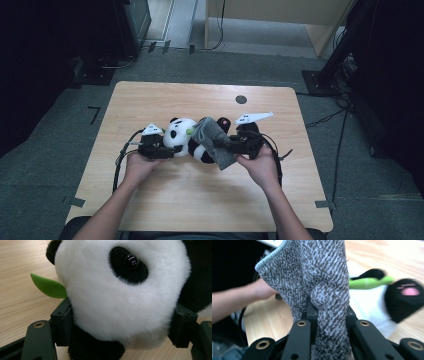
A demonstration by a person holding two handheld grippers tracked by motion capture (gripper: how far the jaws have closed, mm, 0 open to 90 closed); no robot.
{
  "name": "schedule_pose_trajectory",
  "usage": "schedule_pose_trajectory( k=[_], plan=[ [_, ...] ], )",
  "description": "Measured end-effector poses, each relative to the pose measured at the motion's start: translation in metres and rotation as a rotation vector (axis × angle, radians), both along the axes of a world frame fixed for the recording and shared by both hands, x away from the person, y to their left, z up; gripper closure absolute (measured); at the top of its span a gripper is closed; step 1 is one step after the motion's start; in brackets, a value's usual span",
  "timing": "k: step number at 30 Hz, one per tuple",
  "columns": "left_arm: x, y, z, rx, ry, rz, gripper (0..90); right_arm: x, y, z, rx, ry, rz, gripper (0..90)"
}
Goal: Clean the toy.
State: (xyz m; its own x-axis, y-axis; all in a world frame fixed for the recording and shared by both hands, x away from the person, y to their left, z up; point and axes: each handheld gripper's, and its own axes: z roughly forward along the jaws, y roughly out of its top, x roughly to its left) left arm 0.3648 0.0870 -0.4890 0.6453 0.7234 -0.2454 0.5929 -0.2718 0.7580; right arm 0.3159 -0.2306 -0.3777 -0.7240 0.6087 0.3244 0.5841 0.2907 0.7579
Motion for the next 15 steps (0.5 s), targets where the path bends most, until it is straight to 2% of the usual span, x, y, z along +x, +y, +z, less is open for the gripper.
schedule_pose_trajectory(
  k=[3,4,6,10,12,15],
  plan=[
    [0.0,0.0,0.0,0.005,-0.002,-0.003,23.9,0.001,0.012,-0.013,-0.087,0.001,0.01,75.9],
    [0.0,-0.001,0.0,0.009,-0.006,-0.005,23.9,0.003,0.013,-0.018,-0.094,0.005,0.011,75.6],
    [-0.001,-0.001,0.0,0.013,-0.009,-0.009,23.9,0.005,0.01,-0.026,-0.069,0.02,-0.001,75.7],
    [-0.001,-0.001,0.0,0.014,-0.008,-0.007,23.9,0.01,-0.004,-0.032,-0.053,0.033,-0.035,76.2],
    [-0.002,-0.001,0.0,0.018,-0.007,-0.009,23.7,0.012,-0.009,-0.035,-0.063,0.035,-0.051,76.2],
    [-0.003,-0.001,-0.001,0.023,-0.008,-0.008,23.5,0.012,-0.01,-0.043,-0.094,0.01,-0.072,76.5]
  ],
)
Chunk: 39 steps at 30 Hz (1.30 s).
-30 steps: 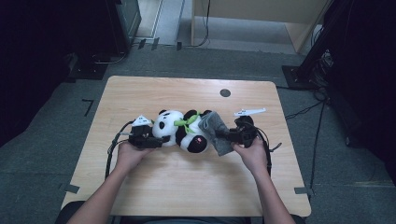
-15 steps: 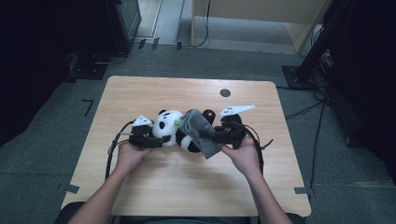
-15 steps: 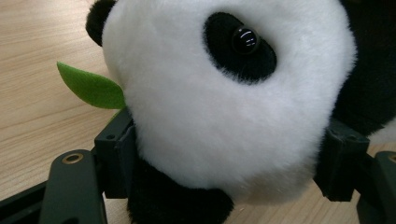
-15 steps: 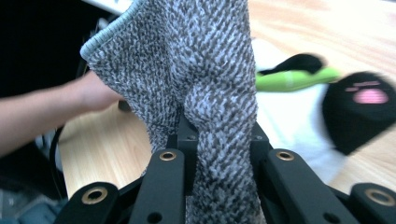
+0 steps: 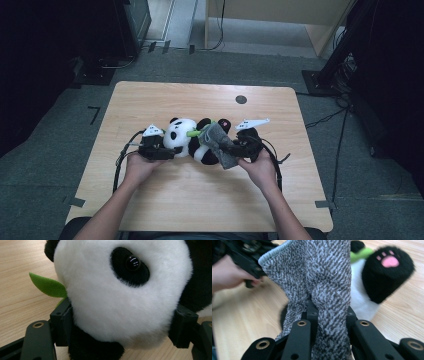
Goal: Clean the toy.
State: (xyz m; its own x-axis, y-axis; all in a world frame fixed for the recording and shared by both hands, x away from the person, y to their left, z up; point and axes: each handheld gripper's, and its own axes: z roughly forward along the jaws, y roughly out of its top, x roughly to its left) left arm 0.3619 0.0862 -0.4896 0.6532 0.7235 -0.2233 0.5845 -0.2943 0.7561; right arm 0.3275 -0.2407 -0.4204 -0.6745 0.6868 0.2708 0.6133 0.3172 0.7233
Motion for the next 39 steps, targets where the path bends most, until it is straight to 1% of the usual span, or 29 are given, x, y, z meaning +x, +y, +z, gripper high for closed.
schedule_pose_trajectory(
  k=[1,2,3,4,5,6,7,8,10,14,15,16,17,18,20,21,22,24,25,26,27,29,30,32,34,35,37,38,39],
  plan=[
    [0.0,0.0,0.0,0.0,0.0,0.0,23.5,0.0,0.0,0.0,0.0,0.0,0.0,76.5],
    [0.0,0.001,0.0,0.003,0.001,-0.004,23.5,0.002,-0.001,-0.006,-0.028,0.019,-0.015,76.6],
    [0.0,0.001,0.0,0.002,0.0,-0.005,23.5,0.003,-0.001,-0.009,-0.026,0.025,-0.011,76.6],
    [0.0,0.001,0.0,-0.001,0.003,-0.004,23.5,0.004,-0.003,-0.012,-0.001,0.036,0.0,76.5],
    [0.001,0.001,0.0,-0.004,0.004,-0.005,23.6,0.006,-0.006,-0.015,0.036,0.05,0.011,76.5],
    [0.001,0.001,0.0,-0.009,0.008,-0.003,23.7,0.008,-0.01,-0.019,0.059,0.06,0.007,76.5],
    [0.001,0.001,0.0,-0.011,0.011,-0.001,24.0,0.01,-0.013,-0.022,0.067,0.067,-0.002,76.6],
    [0.001,0.001,0.0,-0.013,0.011,0.0,24.1,0.011,-0.015,-0.025,0.061,0.07,-0.009,76.7],
    [0.001,0.001,0.0,-0.015,0.01,0.002,24.5,0.014,-0.02,-0.032,0.041,0.056,-0.016,76.7],
    [0.001,0.002,0.0,-0.026,0.007,0.001,25.0,0.02,-0.03,-0.042,0.05,0.078,-0.036,76.7],
    [0.001,0.002,0.0,-0.031,0.004,-0.002,25.2,0.021,-0.033,-0.044,0.045,0.081,-0.045,76.6],
    [0.001,0.003,0.0,-0.035,-0.001,-0.005,25.6,0.021,-0.035,-0.045,0.036,0.086,-0.055,76.6],
    [0.001,0.003,0.0,-0.035,-0.001,-0.005,25.8,0.022,-0.036,-0.045,0.01,0.08,-0.068,76.6],
    [0.001,0.003,0.001,-0.037,-0.004,-0.006,26.2,0.023,-0.039,-0.045,-0.012,0.071,-0.078,76.6],
    [-0.001,0.003,0.003,-0.038,-0.003,-0.004,28.5,0.024,-0.043,-0.043,-0.002,0.073,-0.096,76.6],
    [-0.002,0.003,0.005,-0.043,0.007,-0.006,31.6,0.024,-0.045,-0.04,0.012,0.08,-0.102,76.5],
    [-0.003,0.003,0.006,-0.042,0.01,-0.008,34.5,0.024,-0.047,-0.037,0.049,0.086,-0.105,76.6],
    [-0.004,0.003,0.007,-0.032,0.004,-0.015,36.7,0.022,-0.048,-0.033,0.112,0.072,-0.097,76.7],
    [-0.005,0.002,0.007,-0.03,0.001,-0.017,37.4,0.022,-0.048,-0.028,0.124,0.063,-0.1,76.8],
    [-0.006,0.002,0.007,-0.028,-0.001,-0.019,38.1,0.021,-0.047,-0.023,0.126,0.045,-0.099,76.8],
    [-0.006,0.003,0.008,-0.029,-0.003,-0.019,39.1,0.02,-0.046,-0.017,0.128,0.013,-0.1,76.8],
    [-0.008,0.003,0.008,-0.031,-0.001,-0.02,39.8,0.02,-0.046,-0.007,0.154,-0.039,-0.1,76.8],
    [-0.012,0.003,0.009,-0.037,0.005,-0.027,39.9,0.021,-0.046,-0.001,0.163,-0.053,-0.102,76.8],
    [-0.018,0.003,0.01,-0.049,0.01,-0.038,39.8,0.023,-0.045,0.005,0.169,-0.062,-0.096,76.8],
    [-0.023,0.001,0.01,-0.044,0.009,-0.047,39.2,0.027,-0.041,0.008,0.17,-0.062,-0.087,76.8],
    [-0.024,-0.001,0.01,-0.047,0.009,-0.043,38.1,0.029,-0.038,0.008,0.168,-0.059,-0.082,76.8],
    [-0.024,-0.002,0.009,-0.054,0.024,-0.036,36.6,0.032,-0.032,0.004,0.158,-0.045,-0.07,76.7],
    [-0.023,-0.002,0.009,-0.06,0.033,-0.032,36.3,0.034,-0.029,0.001,0.147,-0.034,-0.063,76.6],
    [-0.022,-0.002,0.009,-0.063,0.036,-0.029,35.5,0.035,-0.026,-0.003,0.134,-0.031,-0.069,76.7]
  ],
)
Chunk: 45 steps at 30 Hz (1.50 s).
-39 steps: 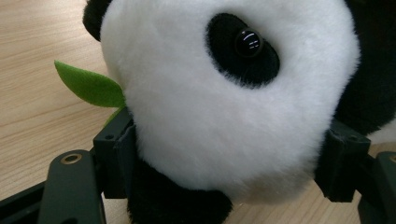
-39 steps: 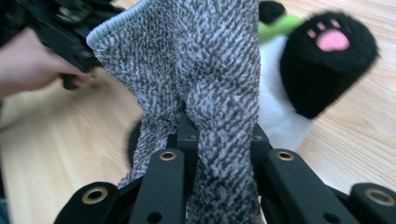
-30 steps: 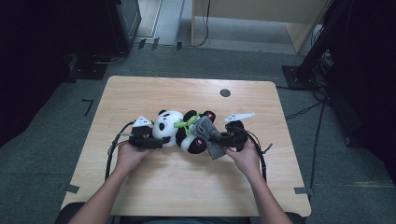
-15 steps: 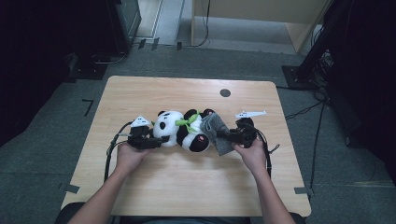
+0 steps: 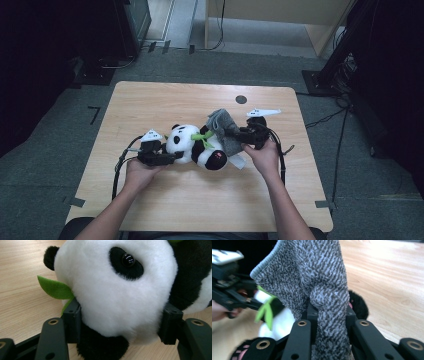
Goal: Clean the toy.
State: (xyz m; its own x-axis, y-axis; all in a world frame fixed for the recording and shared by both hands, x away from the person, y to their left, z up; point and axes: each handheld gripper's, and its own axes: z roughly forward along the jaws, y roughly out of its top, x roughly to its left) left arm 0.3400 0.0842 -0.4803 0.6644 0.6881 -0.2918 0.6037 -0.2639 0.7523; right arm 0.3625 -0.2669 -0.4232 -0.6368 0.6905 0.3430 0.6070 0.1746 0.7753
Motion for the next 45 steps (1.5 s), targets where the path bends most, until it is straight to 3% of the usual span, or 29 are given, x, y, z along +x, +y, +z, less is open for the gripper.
schedule_pose_trajectory(
  k=[5,8,14,17,20,22,25,31,34,37,43,45],
  plan=[
    [0.002,0.001,0.0,-0.024,-0.019,-0.001,23.7,0.008,0.001,-0.007,-0.016,-0.002,-0.028,77.1],
    [0.003,0.003,0.004,-0.039,-0.016,0.001,22.6,0.015,0.0,-0.014,-0.017,0.003,-0.036,77.1],
    [0.008,0.01,0.008,-0.066,-0.055,-0.047,19.7,0.027,-0.004,-0.022,-0.001,0.019,-0.03,77.2],
    [0.009,0.015,0.01,-0.071,-0.11,-0.064,19.7,0.034,-0.003,-0.024,-0.007,0.024,-0.026,77.2],
    [0.007,0.018,0.013,-0.034,-0.211,-0.088,19.5,0.041,-0.003,-0.026,-0.02,0.03,-0.028,77.1],
    [0.008,0.022,0.013,-0.021,-0.248,-0.094,20.3,0.046,-0.004,-0.028,-0.028,0.029,-0.037,77.1],
    [0.017,0.025,0.01,-0.052,-0.212,-0.092,21.2,0.051,-0.008,-0.034,-0.004,0.04,-0.044,77.1],
    [0.032,0.021,0.009,-0.07,-0.214,-0.12,19.4,0.057,-0.013,-0.04,0.026,0.06,-0.057,77.1],
    [0.04,0.021,0.006,-0.113,-0.194,-0.12,17.4,0.06,-0.014,-0.043,0.04,0.067,-0.062,77.1],
    [0.045,0.02,-0.001,-0.15,-0.199,-0.121,12.5,0.061,-0.015,-0.046,0.058,0.08,-0.063,77.1],
    [0.051,0.012,-0.002,-0.122,-0.218,-0.196,6.1,0.061,-0.013,-0.046,0.045,0.078,-0.068,77.2],
    [0.053,0.0,-0.006,-0.077,-0.251,-0.212,1.1,0.061,-0.012,-0.046,0.043,0.079,-0.07,77.2]
  ],
)
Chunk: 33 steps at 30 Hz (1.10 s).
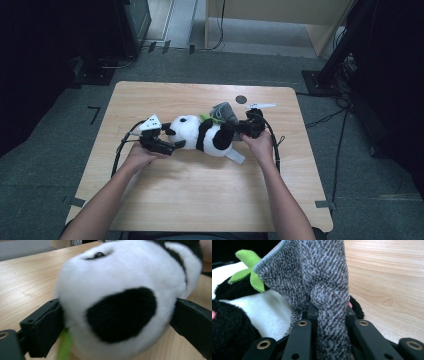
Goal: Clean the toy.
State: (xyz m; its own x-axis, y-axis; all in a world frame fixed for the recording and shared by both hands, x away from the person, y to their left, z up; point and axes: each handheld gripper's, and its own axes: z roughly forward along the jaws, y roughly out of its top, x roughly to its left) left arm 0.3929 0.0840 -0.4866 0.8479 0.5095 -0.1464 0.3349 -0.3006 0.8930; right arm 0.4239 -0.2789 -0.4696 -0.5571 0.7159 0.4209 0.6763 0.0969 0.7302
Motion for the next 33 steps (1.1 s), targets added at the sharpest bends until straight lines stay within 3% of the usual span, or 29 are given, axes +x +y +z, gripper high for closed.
schedule_pose_trajectory(
  k=[2,4,6,11,16,19,20,24,27,33],
  plan=[
    [0.0,-0.01,-0.005,0.059,-0.042,0.037,0.0,0.0,0.001,0.0,-0.001,0.0,0.0,77.3],
    [-0.002,-0.013,-0.006,0.045,-0.061,0.069,0.0,-0.001,0.002,0.0,-0.014,0.0,-0.006,77.2],
    [-0.004,-0.012,-0.006,0.027,-0.069,0.094,7.2,-0.001,0.0,0.001,-0.019,0.004,-0.018,77.1],
    [-0.009,-0.01,-0.003,0.033,-0.025,0.129,19.8,-0.003,-0.005,0.006,0.001,0.01,-0.044,76.8],
    [-0.015,-0.01,0.002,0.06,0.019,0.138,24.4,-0.011,-0.014,0.02,-0.03,-0.009,-0.067,77.1],
    [-0.016,-0.01,0.005,0.057,0.038,0.15,25.6,-0.015,-0.02,0.028,-0.009,-0.016,-0.086,77.1],
    [-0.017,-0.011,0.007,0.052,0.052,0.161,26.3,-0.02,-0.023,0.041,0.008,-0.026,-0.093,77.1],
    [-0.021,-0.01,0.011,0.052,0.072,0.171,27.6,-0.033,-0.021,0.07,0.002,-0.105,-0.088,77.0],
    [-0.026,-0.007,0.016,0.037,0.109,0.186,28.7,-0.044,-0.016,0.091,0.014,-0.135,-0.072,77.0],
    [-0.031,-0.007,0.016,0.048,0.097,0.202,28.4,-0.063,0.015,0.12,0.041,-0.198,0.019,76.8]
  ],
)
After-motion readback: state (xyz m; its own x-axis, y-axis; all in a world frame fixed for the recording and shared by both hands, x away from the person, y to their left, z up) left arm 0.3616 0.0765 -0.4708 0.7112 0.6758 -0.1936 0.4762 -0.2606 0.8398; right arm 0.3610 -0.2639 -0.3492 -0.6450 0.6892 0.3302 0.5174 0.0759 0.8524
